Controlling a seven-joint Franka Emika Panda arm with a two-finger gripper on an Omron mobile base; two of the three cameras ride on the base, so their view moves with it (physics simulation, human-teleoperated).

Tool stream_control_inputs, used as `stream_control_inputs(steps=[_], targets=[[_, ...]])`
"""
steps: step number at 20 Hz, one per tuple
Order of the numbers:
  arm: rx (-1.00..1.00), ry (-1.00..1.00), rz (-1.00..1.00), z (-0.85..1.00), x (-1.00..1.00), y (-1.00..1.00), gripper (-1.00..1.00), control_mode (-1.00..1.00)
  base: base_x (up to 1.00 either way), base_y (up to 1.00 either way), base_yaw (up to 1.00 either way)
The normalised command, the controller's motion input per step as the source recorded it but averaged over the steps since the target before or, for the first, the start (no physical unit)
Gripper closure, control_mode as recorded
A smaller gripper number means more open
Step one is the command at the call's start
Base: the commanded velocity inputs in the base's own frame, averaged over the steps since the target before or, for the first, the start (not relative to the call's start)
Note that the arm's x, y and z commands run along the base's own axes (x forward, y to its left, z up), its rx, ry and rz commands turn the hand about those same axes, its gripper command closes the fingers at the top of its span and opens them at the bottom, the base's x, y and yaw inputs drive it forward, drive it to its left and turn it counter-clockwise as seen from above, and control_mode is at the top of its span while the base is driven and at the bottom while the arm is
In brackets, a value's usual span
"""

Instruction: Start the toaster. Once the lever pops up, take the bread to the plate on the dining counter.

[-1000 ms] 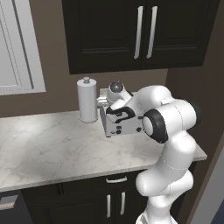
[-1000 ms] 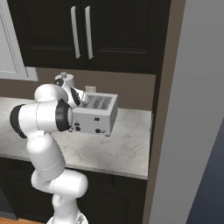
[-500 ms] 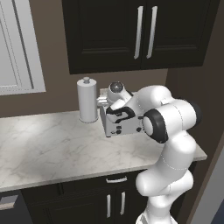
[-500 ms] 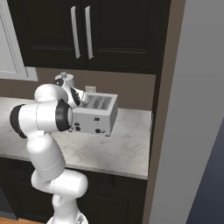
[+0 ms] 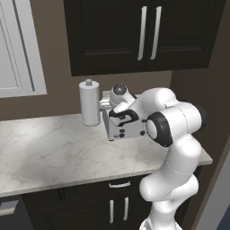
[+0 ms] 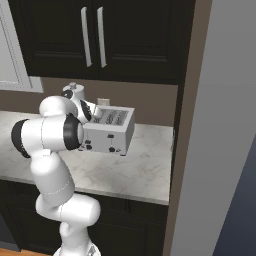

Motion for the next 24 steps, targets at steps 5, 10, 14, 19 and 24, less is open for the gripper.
stream_control_inputs(steps=[5, 10, 14, 19, 24], targets=[[0.0, 0.0, 0.0, 0.0, 0.0, 0.0, -1.0, -1.0, 0.0, 0.0, 0.0], [0.0, 0.0, 0.0, 0.0, 0.0, 0.0, -1.0, -1.0, 0.0, 0.0, 0.0], [0.0, 0.0, 0.0, 0.0, 0.0, 0.0, -1.0, -1.0, 0.0, 0.0, 0.0], [0.0, 0.0, 0.0, 0.0, 0.0, 0.0, -1.0, -1.0, 0.0, 0.0, 0.0], [0.0, 0.0, 0.0, 0.0, 0.0, 0.0, -1.0, -1.0, 0.0, 0.0, 0.0]])
